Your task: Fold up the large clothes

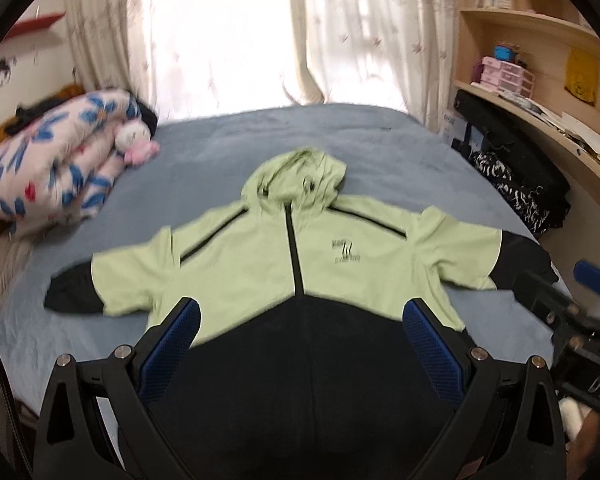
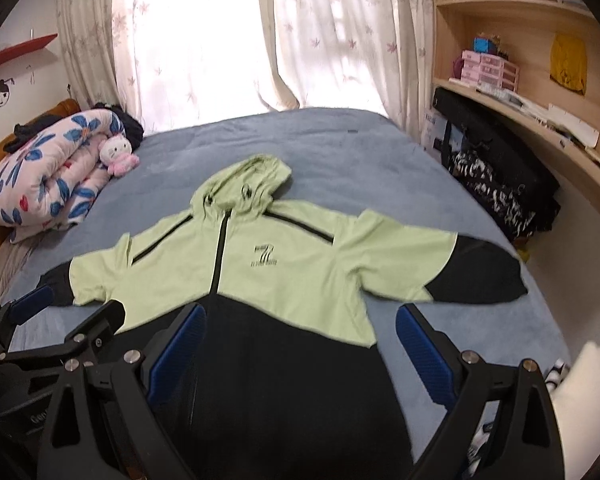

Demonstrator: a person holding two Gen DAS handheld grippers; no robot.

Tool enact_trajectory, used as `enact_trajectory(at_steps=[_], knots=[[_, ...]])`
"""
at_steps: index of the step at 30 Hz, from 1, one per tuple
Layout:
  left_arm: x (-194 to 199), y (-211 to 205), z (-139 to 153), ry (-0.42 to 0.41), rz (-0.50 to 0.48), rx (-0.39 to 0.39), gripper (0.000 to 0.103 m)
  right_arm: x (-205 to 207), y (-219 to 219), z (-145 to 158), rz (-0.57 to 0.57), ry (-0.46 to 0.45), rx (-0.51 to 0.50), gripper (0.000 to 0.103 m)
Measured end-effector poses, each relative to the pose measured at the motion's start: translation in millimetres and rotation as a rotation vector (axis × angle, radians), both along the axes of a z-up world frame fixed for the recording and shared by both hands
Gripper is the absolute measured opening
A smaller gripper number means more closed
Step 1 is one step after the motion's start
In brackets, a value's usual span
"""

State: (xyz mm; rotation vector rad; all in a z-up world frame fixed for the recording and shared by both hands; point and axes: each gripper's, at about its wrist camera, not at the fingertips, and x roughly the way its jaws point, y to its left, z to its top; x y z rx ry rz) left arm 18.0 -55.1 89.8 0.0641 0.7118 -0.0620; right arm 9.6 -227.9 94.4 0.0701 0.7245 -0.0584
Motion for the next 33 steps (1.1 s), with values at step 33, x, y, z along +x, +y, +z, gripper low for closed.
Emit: enact_trajectory(at_steps=[33], knots=[[210.0,-218.8,-99.9,0.103,-0.173,0.008,0.101,196.6,-404.1,-157.2,-0.536,0.543,0.070,0.096]])
